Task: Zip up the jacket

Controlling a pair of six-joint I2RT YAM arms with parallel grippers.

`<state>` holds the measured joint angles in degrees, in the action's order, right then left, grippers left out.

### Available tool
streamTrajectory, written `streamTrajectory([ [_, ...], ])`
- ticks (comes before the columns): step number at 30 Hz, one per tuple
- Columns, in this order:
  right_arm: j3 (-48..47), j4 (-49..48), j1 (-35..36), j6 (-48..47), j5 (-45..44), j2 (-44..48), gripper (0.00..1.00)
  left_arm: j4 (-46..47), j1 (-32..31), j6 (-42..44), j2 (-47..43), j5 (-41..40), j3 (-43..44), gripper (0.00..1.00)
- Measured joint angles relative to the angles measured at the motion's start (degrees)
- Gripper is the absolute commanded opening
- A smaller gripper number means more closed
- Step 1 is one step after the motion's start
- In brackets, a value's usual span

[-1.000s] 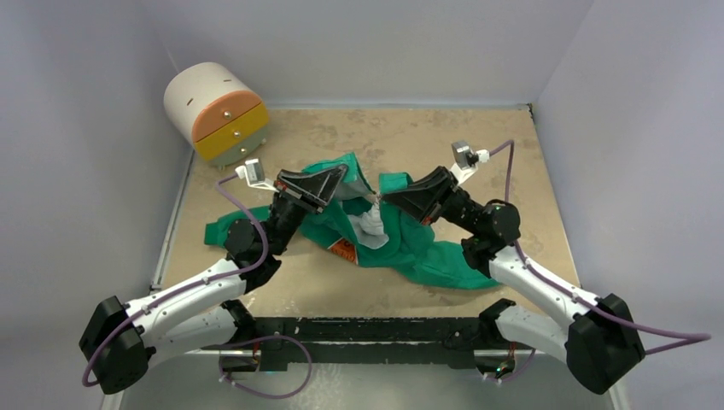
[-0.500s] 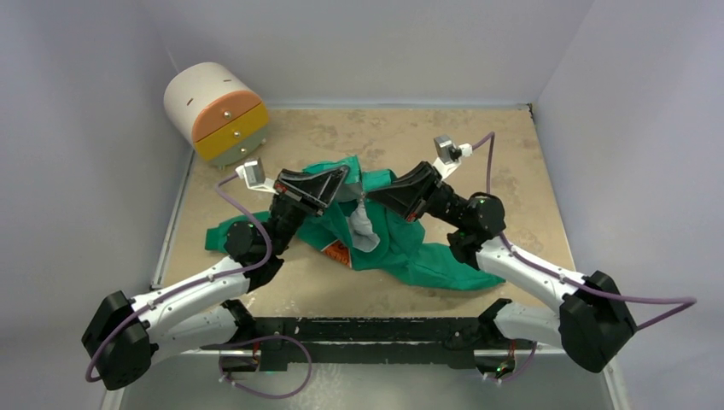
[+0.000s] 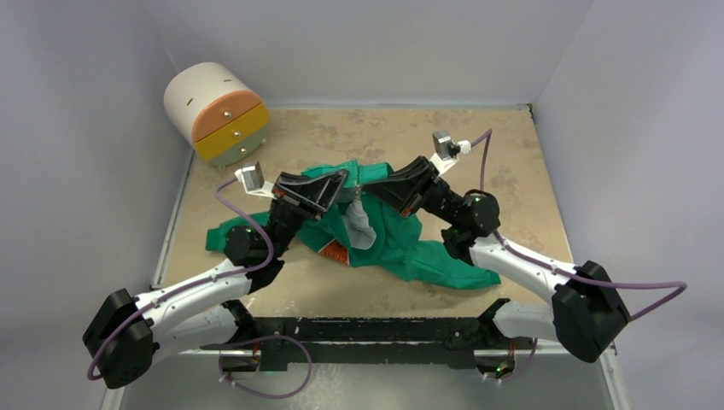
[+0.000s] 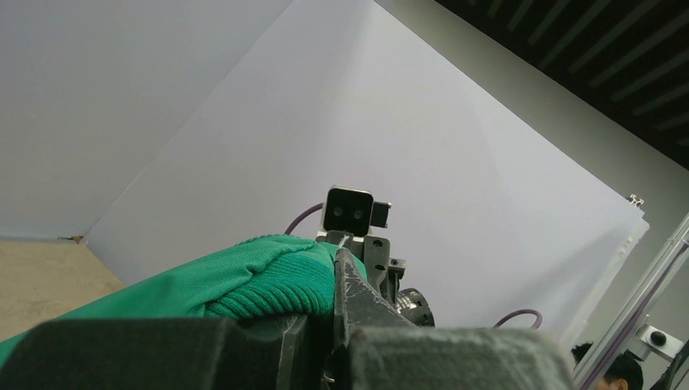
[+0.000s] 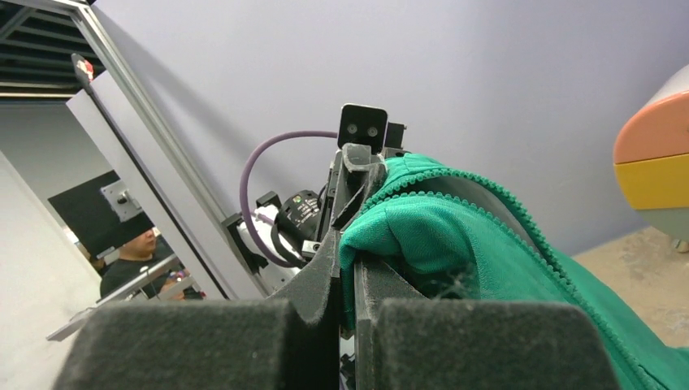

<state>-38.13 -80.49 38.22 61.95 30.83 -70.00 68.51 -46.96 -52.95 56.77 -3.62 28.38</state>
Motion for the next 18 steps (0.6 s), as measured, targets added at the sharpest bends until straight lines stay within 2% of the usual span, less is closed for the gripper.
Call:
streamTrajectory([
  [18,-0.52,-2.67,0.90,1.03,-1.46,-1.64,0.00,1.73,0.00,0.00,0.00,0.61,-0.68,0.00],
])
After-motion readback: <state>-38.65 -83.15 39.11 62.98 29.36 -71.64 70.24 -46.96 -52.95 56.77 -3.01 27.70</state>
